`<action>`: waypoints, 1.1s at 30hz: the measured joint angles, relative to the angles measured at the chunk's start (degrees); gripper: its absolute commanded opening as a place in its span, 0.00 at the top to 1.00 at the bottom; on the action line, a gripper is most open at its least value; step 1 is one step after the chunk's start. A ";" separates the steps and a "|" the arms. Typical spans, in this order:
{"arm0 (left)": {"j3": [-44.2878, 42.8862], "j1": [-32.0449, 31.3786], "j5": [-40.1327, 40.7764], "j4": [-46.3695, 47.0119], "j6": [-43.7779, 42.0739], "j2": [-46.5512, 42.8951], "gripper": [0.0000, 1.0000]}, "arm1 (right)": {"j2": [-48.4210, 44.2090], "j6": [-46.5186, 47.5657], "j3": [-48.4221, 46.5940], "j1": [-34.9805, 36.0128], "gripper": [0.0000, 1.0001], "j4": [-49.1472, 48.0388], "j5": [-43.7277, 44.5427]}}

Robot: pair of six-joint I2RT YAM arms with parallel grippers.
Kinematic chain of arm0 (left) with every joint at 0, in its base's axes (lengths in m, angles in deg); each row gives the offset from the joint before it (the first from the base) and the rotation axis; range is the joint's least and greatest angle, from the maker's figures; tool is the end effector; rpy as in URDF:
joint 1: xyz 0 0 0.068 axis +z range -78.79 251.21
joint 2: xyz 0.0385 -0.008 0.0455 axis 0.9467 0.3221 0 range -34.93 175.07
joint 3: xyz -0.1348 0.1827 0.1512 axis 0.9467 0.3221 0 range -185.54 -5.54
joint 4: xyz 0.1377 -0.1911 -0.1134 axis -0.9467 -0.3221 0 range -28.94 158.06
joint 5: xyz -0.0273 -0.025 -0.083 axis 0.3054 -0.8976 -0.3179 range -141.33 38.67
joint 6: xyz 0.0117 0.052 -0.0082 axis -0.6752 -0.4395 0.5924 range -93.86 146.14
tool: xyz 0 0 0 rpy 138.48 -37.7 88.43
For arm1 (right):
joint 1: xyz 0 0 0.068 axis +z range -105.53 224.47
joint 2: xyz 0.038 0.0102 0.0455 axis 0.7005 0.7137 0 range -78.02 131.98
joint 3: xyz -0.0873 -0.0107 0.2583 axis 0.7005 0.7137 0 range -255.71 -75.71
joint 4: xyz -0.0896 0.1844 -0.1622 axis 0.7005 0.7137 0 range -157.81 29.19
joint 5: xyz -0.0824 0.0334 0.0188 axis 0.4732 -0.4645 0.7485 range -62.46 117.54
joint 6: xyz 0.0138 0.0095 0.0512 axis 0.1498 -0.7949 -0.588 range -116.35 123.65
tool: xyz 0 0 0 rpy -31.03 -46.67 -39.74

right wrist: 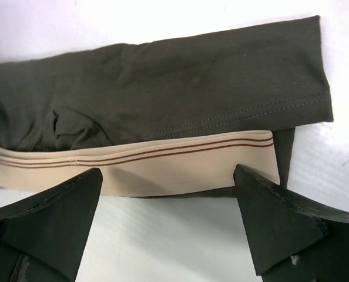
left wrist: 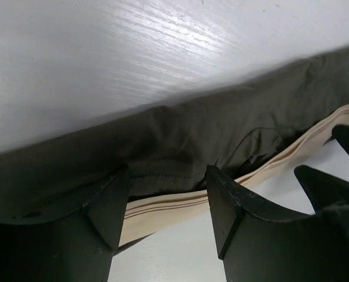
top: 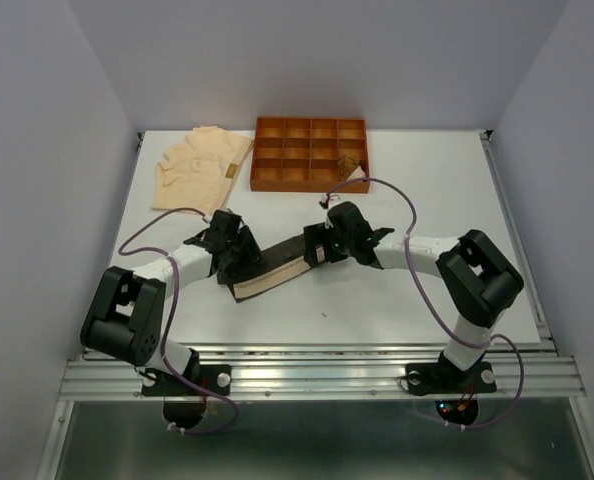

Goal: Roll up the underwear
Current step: Fold the underwear

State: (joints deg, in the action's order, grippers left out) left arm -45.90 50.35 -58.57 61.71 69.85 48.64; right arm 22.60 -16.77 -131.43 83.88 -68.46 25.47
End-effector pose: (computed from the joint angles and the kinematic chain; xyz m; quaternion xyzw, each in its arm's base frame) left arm 0.2610 -0.1042 0.1686 -0.1641 0.9223 -0.2343 0.2599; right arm 0.2796 0.2315 0.1661 -0.1589 0.9074 0.2083 0.3286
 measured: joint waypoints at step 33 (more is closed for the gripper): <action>2.10 -9.07 -2.40 -13.09 8.55 -24.48 0.29 | -10.64 27.12 -4.79 13.73 0.00 5.33 -0.28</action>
State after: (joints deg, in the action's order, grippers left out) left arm -43.80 41.28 -60.98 48.62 78.39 24.16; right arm 11.95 10.35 -136.22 97.61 -63.12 25.19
